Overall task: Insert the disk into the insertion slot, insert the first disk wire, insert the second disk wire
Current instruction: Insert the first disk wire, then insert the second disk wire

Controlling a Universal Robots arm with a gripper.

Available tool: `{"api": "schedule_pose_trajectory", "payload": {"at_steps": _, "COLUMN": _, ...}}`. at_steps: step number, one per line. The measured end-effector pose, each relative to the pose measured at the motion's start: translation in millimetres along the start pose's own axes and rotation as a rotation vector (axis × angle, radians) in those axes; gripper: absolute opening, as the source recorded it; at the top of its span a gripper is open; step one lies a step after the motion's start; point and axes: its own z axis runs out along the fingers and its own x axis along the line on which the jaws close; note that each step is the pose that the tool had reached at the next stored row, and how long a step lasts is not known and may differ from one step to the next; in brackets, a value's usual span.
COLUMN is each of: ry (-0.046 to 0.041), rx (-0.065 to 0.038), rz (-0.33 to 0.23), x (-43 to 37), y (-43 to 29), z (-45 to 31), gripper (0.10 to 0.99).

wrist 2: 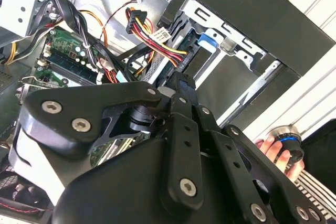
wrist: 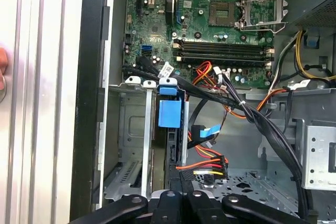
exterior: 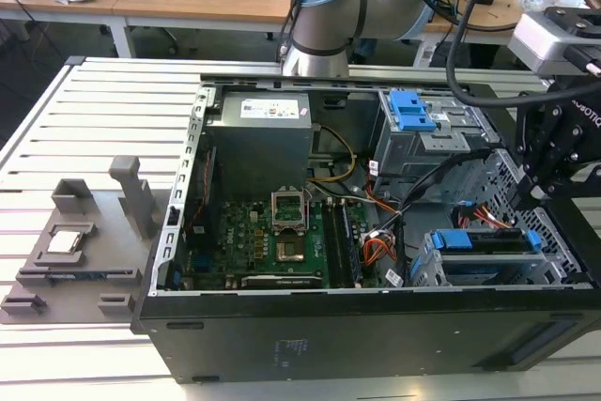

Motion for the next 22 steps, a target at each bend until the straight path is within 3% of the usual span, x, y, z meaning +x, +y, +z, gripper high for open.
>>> {"api": "schedule_pose_trajectory", "payload": {"at_steps": 7, "ry": 0.0001, "rx": 0.000, "rz": 0.000, "x": 0.0, "y": 0.0, "z": -0.3, "gripper": 0.114}}
{"api": "schedule_pose_trajectory", "payload": {"at_steps": 8, "ry": 0.0001, "rx": 0.000, "rz": 0.000, "x": 0.0, "y": 0.0, "z": -0.3, "gripper": 0.169}}
{"api": "schedule_pose_trajectory", "payload": {"at_steps": 9, "ry": 0.0002, "rx": 0.000, "rz": 0.000, "x": 0.0, "y": 0.1, "z": -0.3, "gripper": 0.302}}
{"api": "schedule_pose_trajectory", "payload": {"at_steps": 10, "ry": 0.0004, "rx": 0.000, "rz": 0.000, "x": -0.2, "y": 1.6, "z": 2.0, "gripper": 0.302}}
{"api": "schedule_pose_trajectory", "payload": {"at_steps": 11, "ry": 0.0001, "rx": 0.000, "rz": 0.000, "x": -1.2, "y": 4.5, "z": 5.4, "gripper": 0.302}}
{"api": "schedule_pose_trajectory", "payload": {"at_steps": 13, "ry": 0.0007, "rx": 0.000, "rz": 0.000, "x": -18.7, "y": 16.9, "z": 14.6, "gripper": 0.302}}
{"api": "schedule_pose_trajectory", "payload": {"at_steps": 14, "ry": 0.0021, "rx": 0.000, "rz": 0.000, "x": -23.1, "y": 22.1, "z": 17.0, "gripper": 0.302}}
{"api": "schedule_pose_trajectory", "payload": {"at_steps": 16, "ry": 0.0084, "rx": 0.000, "rz": 0.000, "x": -25.3, "y": 35.6, "z": 21.6, "gripper": 0.302}}
{"api": "schedule_pose_trajectory", "payload": {"at_steps": 20, "ry": 0.0158, "rx": -0.001, "rz": 0.001, "x": -26.1, "y": 46.8, "z": 26.9, "gripper": 0.302}}
{"api": "schedule_pose_trajectory", "payload": {"at_steps": 21, "ry": 0.0204, "rx": -0.001, "rz": 0.001, "x": -26.8, "y": 47.3, "z": 29.5, "gripper": 0.302}}
{"api": "schedule_pose_trajectory", "payload": {"at_steps": 22, "ry": 0.0346, "rx": -0.002, "rz": 0.001, "x": -28.6, "y": 47.1, "z": 30.9, "gripper": 0.302}}
